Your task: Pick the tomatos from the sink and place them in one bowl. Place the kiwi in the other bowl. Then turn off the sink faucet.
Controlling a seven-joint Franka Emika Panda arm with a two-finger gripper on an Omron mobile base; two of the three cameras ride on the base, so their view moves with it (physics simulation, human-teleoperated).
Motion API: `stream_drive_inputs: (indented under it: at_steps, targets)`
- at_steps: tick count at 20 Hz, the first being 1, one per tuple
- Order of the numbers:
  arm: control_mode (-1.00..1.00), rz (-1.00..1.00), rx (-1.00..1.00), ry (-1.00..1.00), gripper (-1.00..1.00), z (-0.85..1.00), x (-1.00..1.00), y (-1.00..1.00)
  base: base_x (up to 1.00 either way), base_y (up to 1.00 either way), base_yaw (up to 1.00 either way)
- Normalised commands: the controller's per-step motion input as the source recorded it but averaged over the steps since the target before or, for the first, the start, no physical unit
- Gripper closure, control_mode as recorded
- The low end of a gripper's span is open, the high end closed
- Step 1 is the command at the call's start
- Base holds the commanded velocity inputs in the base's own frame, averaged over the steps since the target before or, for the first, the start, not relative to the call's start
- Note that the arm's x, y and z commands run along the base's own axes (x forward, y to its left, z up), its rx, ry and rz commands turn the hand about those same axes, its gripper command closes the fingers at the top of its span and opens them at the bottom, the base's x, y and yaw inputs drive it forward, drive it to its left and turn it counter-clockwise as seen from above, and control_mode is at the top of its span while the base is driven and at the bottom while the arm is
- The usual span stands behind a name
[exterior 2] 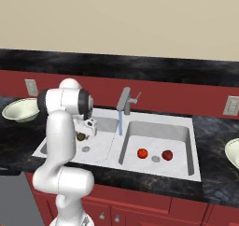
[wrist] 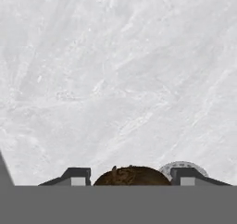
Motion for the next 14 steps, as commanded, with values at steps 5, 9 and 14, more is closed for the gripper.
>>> stream_drive_inputs:
  at_steps: [5, 9, 14]
  targets:
    - [-1.0, 0.0, 0.24, -0.3, 1.0, 0.53, -0.48, 0.0, 0.0, 0.0, 0.0]
    - [-1.0, 0.0, 0.25, -0.19, 1.0, 0.61, -0.51, 0.0, 0.0, 0.0, 0.0]
    - [-1.0, 0.0, 0.24, -0.06, 1.0, 0.71, -0.43, 0.0, 0.0, 0.0, 0.0]
